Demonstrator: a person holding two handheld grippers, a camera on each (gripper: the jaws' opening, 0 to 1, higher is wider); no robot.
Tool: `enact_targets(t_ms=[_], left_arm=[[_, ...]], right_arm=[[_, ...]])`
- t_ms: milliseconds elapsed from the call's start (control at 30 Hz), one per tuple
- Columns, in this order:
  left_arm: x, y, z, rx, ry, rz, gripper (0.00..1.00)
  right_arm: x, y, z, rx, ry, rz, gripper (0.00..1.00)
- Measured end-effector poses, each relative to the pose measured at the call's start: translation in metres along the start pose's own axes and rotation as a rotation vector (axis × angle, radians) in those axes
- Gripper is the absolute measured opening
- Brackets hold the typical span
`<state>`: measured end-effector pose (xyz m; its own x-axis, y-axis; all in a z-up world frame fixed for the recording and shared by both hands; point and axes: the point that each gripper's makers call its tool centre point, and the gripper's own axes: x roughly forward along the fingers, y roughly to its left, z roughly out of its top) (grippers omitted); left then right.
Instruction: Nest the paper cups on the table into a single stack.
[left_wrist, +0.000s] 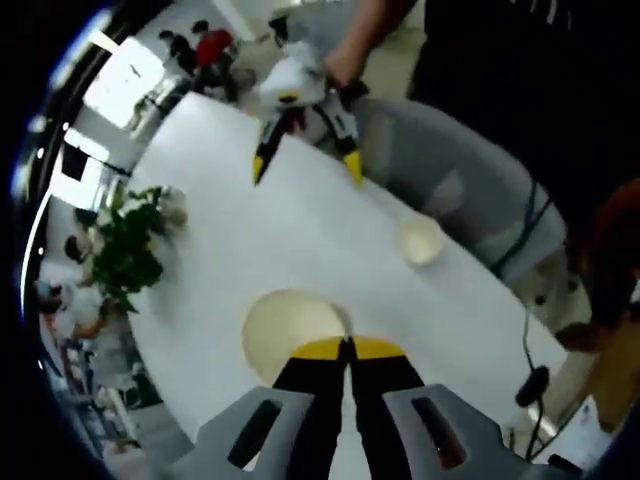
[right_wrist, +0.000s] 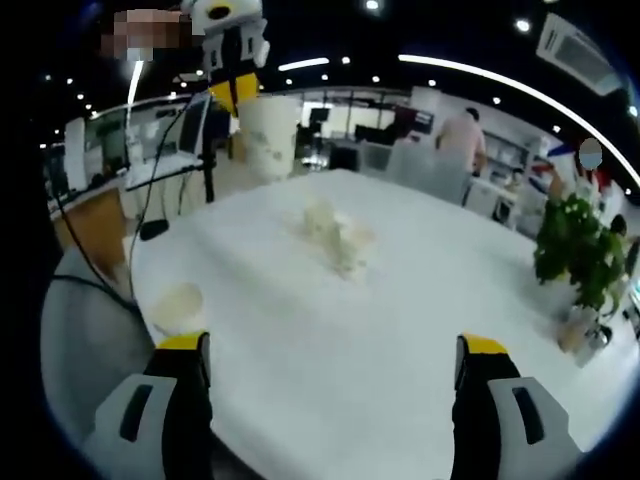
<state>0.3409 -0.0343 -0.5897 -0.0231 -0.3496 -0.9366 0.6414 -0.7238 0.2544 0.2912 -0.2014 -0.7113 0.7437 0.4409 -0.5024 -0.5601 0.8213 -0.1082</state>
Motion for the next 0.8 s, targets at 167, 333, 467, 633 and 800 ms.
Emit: enact_targets(t_ms=[167,333,467,633,800], left_arm=[[-0.004,-0.007,0.014,0.026,-0.008,-0.004,0.0],[-0.004,-0.014,0.027,0.065,-0.012,-0.015,0.0],[-0.005,-0.019,0.037,0.087,-0.014,-0.023,0.0],[-0.004,-0.018,0.044,0.104,-0.025,-0.025,0.0],[-0.002,-0.024,0.052,0.113,-0.038,-0.033,0.0]], right_arm=[[0.0,0.0,-0.001,-0.001,0.004,-0.003,1.0],[0.001,0.0,-0.002,0.005,0.006,-0.005,1.0],[0.002,0.001,-0.003,0.007,0.007,-0.006,1.0],[0.003,0.002,-0.003,0.008,0.014,-0.004,1.0],[0.004,-0.001,-0.003,0.008,0.017,-0.007,1.0]])
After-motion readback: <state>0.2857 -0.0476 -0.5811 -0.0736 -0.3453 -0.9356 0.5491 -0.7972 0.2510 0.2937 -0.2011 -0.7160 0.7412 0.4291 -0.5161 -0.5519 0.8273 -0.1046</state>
